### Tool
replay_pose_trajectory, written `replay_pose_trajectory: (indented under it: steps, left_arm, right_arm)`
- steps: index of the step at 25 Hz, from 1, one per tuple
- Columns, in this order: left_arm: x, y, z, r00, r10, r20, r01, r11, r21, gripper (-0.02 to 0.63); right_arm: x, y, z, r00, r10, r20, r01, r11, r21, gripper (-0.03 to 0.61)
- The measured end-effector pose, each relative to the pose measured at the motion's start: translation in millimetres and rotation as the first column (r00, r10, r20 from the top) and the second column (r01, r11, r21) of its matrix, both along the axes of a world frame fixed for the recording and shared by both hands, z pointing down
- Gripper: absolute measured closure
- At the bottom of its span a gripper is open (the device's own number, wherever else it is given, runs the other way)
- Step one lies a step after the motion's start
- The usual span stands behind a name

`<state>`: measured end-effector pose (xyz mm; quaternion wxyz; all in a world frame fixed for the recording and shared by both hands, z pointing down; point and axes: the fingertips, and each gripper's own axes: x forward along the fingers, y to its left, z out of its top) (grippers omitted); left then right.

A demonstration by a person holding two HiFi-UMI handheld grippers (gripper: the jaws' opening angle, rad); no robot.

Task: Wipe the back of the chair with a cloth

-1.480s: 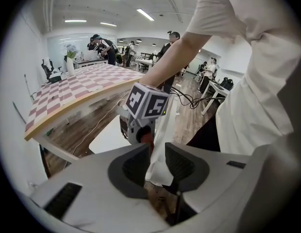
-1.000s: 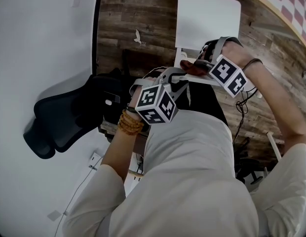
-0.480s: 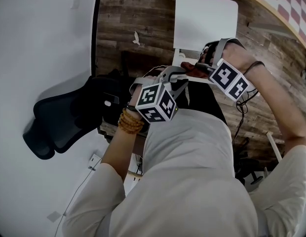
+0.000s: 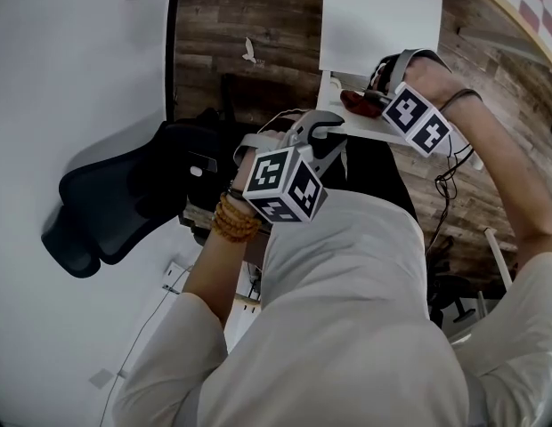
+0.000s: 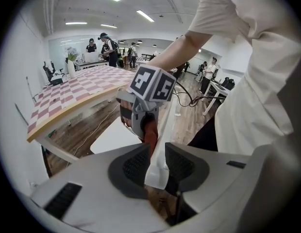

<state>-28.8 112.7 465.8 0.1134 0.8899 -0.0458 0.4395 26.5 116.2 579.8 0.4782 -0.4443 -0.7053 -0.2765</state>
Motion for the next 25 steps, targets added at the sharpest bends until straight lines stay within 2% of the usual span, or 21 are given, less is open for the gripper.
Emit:
replay_pose_trajectory:
  steps: [13, 25]
  left_arm:
    - [0, 4, 1, 0.999, -0.033, -0.024, 0.033, 0.999, -0.01, 0.492]
    - [0, 5, 1, 0.999, -0.046, -0.024, 0.046, 0.999, -0.002, 0.494]
  right_arm:
    - [17, -3, 62, 0.994, -0.018, -0.109, 0.011, 0.998, -0.056, 0.479]
    - [46, 2, 102, 0.977, 0.017, -0.211, -0.041, 0.993, -0.111, 0.479]
